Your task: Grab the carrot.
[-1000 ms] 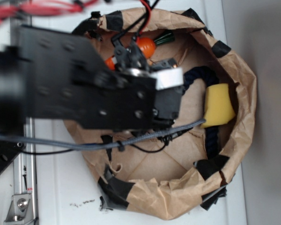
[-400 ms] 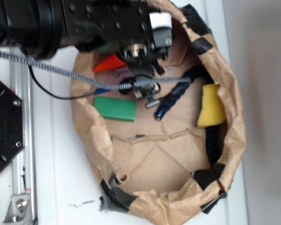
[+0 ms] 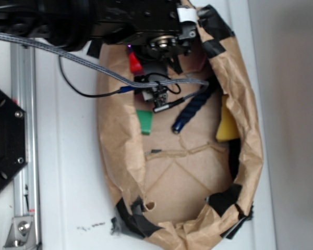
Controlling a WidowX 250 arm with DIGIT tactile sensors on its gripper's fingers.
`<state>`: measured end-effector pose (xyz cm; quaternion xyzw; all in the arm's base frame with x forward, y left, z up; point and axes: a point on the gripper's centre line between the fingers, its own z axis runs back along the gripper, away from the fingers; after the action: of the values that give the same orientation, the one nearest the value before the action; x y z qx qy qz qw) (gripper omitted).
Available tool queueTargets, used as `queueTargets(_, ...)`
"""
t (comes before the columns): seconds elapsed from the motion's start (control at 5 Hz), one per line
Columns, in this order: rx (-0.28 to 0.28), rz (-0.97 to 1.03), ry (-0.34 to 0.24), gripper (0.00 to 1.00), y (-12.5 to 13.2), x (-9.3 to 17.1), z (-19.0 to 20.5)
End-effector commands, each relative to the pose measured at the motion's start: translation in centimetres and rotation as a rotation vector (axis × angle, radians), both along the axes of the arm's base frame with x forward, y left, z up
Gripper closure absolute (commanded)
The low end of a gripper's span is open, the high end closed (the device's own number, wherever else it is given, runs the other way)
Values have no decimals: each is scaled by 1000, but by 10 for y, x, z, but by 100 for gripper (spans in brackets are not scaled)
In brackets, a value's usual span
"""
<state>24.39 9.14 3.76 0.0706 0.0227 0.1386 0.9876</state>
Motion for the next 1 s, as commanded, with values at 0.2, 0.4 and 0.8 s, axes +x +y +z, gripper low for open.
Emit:
queueTargets(0.2, -62, -13, -35, 100, 8, 39, -10)
queueTargets(0.4, -52, -20, -56, 100, 5, 33, -8)
queueTargets(0.8, -17, -94, -91, 100, -4, 29, 1)
